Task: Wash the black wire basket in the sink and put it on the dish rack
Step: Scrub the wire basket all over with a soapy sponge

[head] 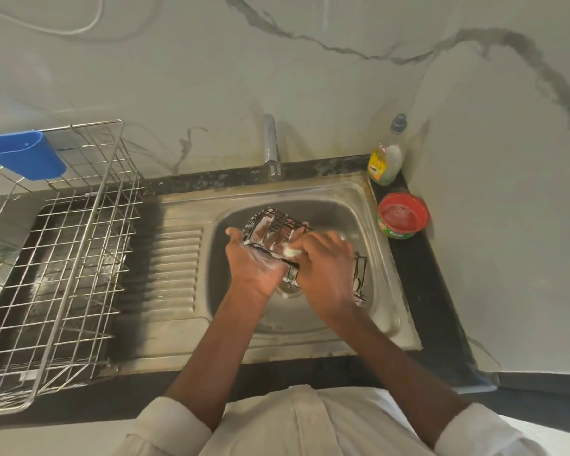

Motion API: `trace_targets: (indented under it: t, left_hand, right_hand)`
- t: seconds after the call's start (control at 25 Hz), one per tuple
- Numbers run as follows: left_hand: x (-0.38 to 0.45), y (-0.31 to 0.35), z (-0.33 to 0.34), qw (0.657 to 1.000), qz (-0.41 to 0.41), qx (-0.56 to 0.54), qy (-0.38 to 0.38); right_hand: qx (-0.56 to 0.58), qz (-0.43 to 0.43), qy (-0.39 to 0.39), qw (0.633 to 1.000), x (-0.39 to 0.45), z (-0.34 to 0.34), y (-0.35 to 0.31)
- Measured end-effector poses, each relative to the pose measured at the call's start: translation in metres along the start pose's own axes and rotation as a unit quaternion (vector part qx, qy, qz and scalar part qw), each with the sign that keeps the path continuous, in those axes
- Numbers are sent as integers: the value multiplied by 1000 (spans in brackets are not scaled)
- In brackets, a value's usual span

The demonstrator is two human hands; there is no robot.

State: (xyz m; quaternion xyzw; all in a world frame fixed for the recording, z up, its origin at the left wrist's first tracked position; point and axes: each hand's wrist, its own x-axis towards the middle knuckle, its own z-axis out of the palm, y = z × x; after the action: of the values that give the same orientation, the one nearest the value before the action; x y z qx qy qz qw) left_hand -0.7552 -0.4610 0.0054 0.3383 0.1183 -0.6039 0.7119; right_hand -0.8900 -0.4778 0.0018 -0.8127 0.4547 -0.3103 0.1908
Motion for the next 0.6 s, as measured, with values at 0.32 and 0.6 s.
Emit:
trace_targets:
  t: [0.32,0.6]
  left_hand:
    - [1,-14,1,1000,17,-22,9]
    - [-2,-2,5,994,52,-88,38]
  right_hand:
    - [78,59,18,995,2,4,-21]
    - [-15,189,-1,982,-30,-12,70]
